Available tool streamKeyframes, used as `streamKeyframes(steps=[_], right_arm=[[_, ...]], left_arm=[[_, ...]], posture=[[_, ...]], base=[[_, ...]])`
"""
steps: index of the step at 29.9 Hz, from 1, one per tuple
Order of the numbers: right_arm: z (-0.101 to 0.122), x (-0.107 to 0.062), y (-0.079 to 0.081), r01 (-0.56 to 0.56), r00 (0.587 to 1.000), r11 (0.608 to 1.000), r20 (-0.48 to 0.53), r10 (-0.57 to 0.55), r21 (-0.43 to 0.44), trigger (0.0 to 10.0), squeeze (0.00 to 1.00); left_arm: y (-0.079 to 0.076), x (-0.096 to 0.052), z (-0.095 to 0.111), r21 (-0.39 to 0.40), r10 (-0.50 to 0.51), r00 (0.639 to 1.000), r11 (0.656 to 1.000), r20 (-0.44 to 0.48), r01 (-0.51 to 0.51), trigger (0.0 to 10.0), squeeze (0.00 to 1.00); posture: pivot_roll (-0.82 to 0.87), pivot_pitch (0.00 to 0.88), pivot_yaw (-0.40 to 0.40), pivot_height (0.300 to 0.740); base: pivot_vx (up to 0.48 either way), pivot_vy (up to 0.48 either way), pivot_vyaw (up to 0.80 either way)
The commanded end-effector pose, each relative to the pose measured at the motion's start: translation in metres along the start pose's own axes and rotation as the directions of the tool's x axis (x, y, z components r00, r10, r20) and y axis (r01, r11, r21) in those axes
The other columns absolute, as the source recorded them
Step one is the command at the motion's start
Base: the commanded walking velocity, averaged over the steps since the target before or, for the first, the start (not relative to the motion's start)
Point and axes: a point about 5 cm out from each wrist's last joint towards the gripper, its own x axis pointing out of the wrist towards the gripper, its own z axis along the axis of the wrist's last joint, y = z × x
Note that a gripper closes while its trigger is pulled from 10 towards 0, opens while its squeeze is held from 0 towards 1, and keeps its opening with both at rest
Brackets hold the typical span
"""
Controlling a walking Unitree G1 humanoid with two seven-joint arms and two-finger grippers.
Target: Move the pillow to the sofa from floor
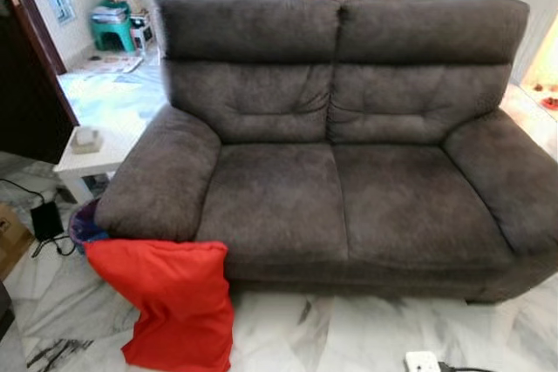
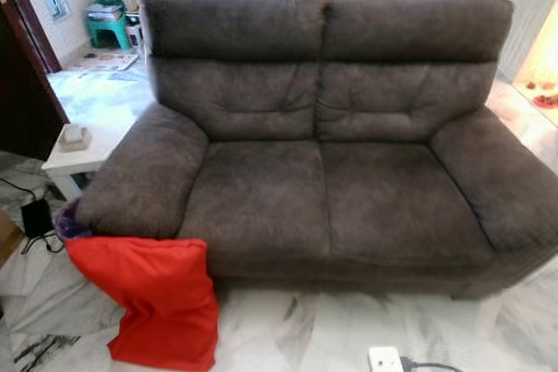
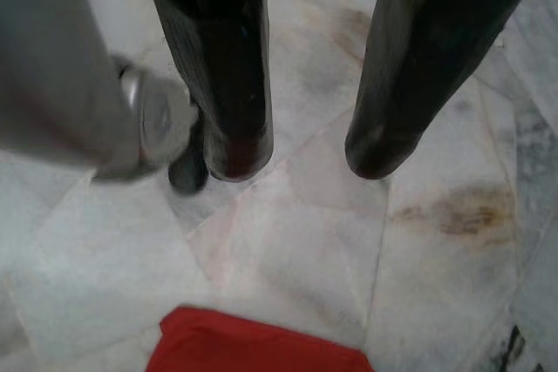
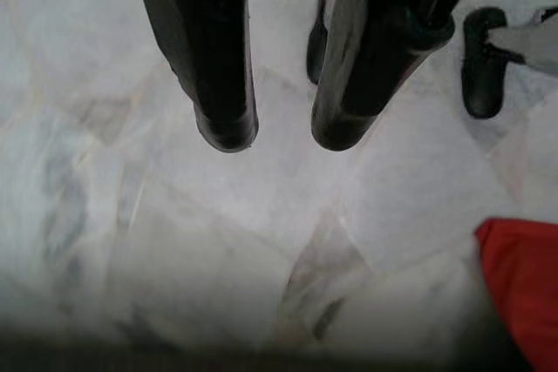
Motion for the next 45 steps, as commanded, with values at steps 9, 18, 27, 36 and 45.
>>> streamKeyframes(steps=[9,18,27,36,45], right_arm=[[0.0016,0.0015,0.0085,-0.024,1.000,1.000,0.000,0.024,-0.010,10.0,0.00],[0.0017,0.0016,0.0088,-0.029,1.000,0.999,-0.006,0.029,-0.034,10.0,0.00],[0.0020,0.0017,0.0092,-0.029,1.000,0.998,-0.010,0.029,-0.048,10.0,0.00],[0.0018,0.0018,0.0096,-0.030,1.000,0.998,-0.010,0.030,-0.050,10.0,0.00],[0.0012,0.0017,0.0098,-0.032,0.999,0.998,-0.013,0.032,-0.052,10.0,0.00]], left_arm=[[0.0028,-0.0011,-0.0057,-0.002,0.016,1.000,1.000,-0.026,-0.016,10.0,0.00],[0.0013,-0.0010,-0.0068,0.021,0.020,0.999,1.000,-0.035,-0.019,10.0,0.00],[0.0011,-0.0008,-0.0061,0.020,0.019,0.999,1.000,-0.034,-0.018,10.0,0.00],[0.0014,-0.0008,-0.0060,0.021,0.020,0.999,1.000,-0.033,-0.019,10.0,0.00],[0.0018,-0.0010,-0.0065,0.022,0.022,0.999,1.000,-0.034,-0.021,10.0,0.00]], posture=[[0.03,0.000,0.030,0.740],[0.03,0.000,0.027,0.740],[0.03,0.000,0.030,0.740],[0.03,0.000,0.032,0.740],[0.03,0.000,0.032,0.740]], base=[[0.273,0.000,0.00],[0.000,0.000,0.00],[0.000,0.000,0.71],[0.000,0.000,0.80],[0.000,0.000,0.80]])
